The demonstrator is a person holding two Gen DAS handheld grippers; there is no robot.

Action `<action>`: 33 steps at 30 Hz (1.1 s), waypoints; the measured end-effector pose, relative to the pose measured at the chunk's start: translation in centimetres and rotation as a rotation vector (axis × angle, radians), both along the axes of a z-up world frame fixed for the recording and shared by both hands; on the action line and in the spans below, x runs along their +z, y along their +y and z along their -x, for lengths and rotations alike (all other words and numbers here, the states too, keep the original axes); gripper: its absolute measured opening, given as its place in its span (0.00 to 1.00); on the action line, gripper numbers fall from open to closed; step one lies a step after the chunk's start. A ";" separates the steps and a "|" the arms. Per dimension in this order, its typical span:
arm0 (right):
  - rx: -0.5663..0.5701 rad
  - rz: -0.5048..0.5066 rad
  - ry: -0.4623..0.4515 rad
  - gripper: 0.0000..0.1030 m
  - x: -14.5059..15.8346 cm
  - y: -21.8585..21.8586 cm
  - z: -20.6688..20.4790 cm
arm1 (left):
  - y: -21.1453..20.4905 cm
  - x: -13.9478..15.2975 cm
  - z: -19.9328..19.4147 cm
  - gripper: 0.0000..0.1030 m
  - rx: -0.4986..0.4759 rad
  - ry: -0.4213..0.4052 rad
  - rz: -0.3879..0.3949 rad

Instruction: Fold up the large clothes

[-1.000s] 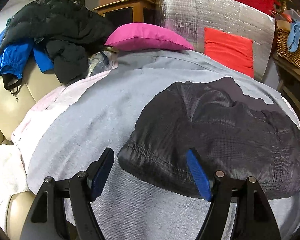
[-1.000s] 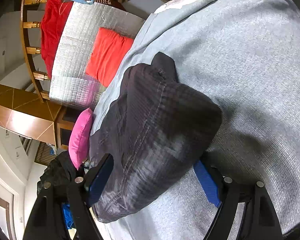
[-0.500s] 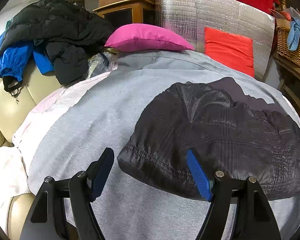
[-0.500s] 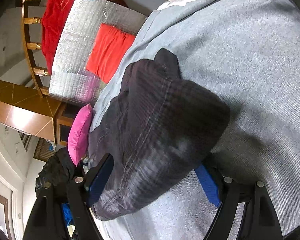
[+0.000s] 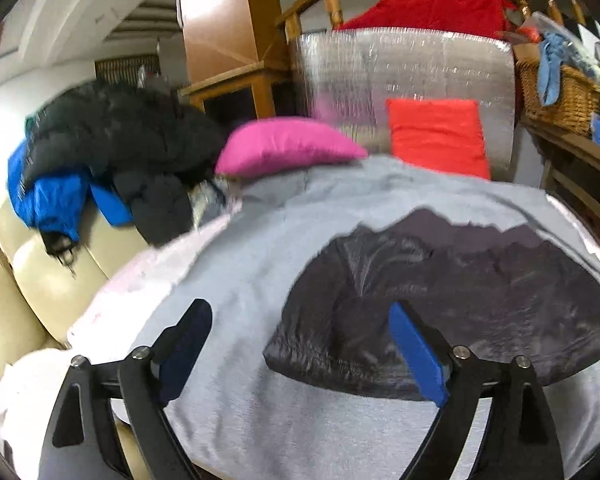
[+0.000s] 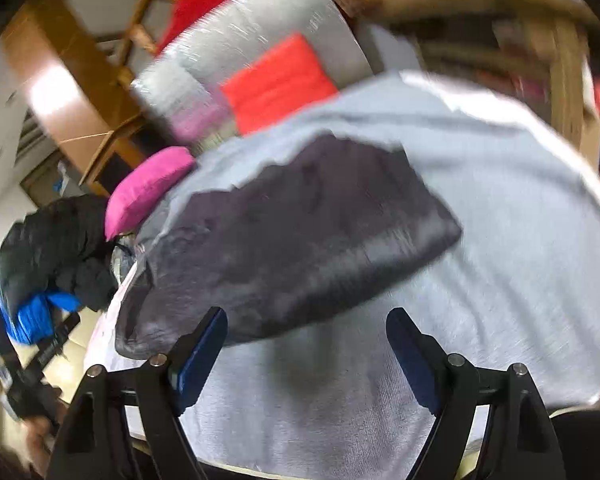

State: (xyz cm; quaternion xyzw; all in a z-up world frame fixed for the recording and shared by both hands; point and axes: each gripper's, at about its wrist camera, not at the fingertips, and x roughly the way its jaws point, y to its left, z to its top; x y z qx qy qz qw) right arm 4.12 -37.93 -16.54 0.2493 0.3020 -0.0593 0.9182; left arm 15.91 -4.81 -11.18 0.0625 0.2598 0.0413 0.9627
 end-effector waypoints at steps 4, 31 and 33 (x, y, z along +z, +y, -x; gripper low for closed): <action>-0.022 0.108 -0.091 0.83 4.9 1.9 2.0 | -0.1 3.8 2.9 0.98 -0.013 -0.086 0.005; 0.014 0.387 -0.230 0.85 18.3 12.2 10.1 | 4.4 14.6 14.6 0.99 -0.043 -0.246 0.060; 0.002 0.396 -0.235 0.85 18.8 12.6 10.4 | 4.6 15.1 15.0 0.99 -0.044 -0.258 0.066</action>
